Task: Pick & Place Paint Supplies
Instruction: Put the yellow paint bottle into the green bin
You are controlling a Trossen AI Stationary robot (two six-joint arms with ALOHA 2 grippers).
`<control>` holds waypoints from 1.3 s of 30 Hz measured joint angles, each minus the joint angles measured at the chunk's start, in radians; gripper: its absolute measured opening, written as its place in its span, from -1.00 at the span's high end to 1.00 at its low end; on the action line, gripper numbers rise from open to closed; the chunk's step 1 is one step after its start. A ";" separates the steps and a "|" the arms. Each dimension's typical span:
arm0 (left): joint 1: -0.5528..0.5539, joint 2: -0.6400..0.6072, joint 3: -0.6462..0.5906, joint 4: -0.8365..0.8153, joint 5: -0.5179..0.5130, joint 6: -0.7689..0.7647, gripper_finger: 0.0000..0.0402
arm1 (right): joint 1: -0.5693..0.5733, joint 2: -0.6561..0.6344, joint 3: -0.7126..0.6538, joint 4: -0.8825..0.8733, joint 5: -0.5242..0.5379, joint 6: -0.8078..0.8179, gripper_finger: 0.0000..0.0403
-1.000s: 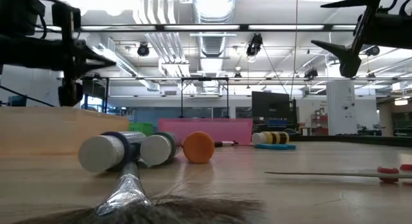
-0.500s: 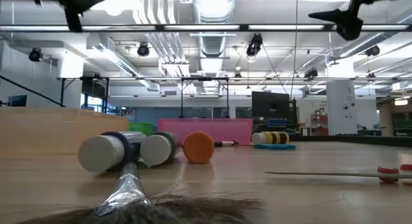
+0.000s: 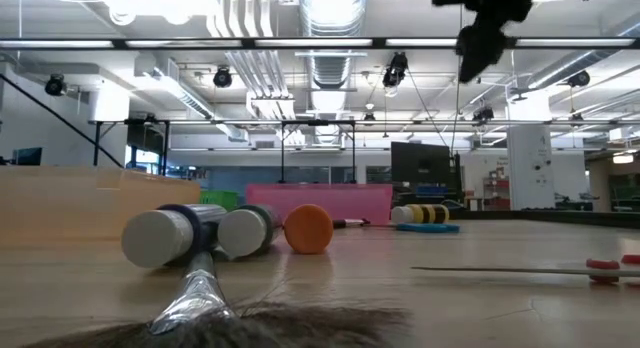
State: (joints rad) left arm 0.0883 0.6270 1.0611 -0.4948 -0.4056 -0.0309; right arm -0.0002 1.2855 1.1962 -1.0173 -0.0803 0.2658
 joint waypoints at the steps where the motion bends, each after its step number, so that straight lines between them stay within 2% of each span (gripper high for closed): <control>1: 0.000 0.020 0.010 -0.005 0.000 0.011 -0.15 | 0.000 0.050 0.033 -0.058 0.004 -0.071 -0.62; 4: 0.000 0.066 0.024 -0.006 0.001 0.031 -0.15 | -0.003 0.162 0.110 -0.154 0.053 -0.269 -0.62; 10: 0.000 0.112 0.027 -0.006 0.001 0.034 -0.15 | -0.008 0.320 0.172 -0.136 0.179 -0.581 -0.62; 13: 0.000 0.122 0.027 -0.006 0.001 0.031 -0.15 | -0.035 0.372 0.163 -0.093 0.221 -0.676 -0.62; 20: 0.000 0.119 0.027 -0.003 0.005 0.023 -0.15 | -0.169 0.407 0.093 -0.032 0.233 -0.743 -0.62; 26: 0.000 0.121 0.027 0.002 0.005 0.024 -0.15 | -0.294 0.335 -0.027 0.059 0.125 -0.806 -0.62; 32: 0.000 0.122 0.027 0.011 0.005 0.024 -0.15 | -0.329 0.272 -0.133 0.206 0.098 -0.893 -0.62; 39: 0.000 0.122 0.027 0.033 -0.002 -0.008 -0.15 | -0.366 0.299 -0.210 0.368 0.103 -0.924 -0.62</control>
State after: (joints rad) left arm 0.0883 0.7486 1.0882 -0.4623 -0.4075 -0.0393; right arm -0.3661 1.5849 0.9860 -0.6493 0.0223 -0.6579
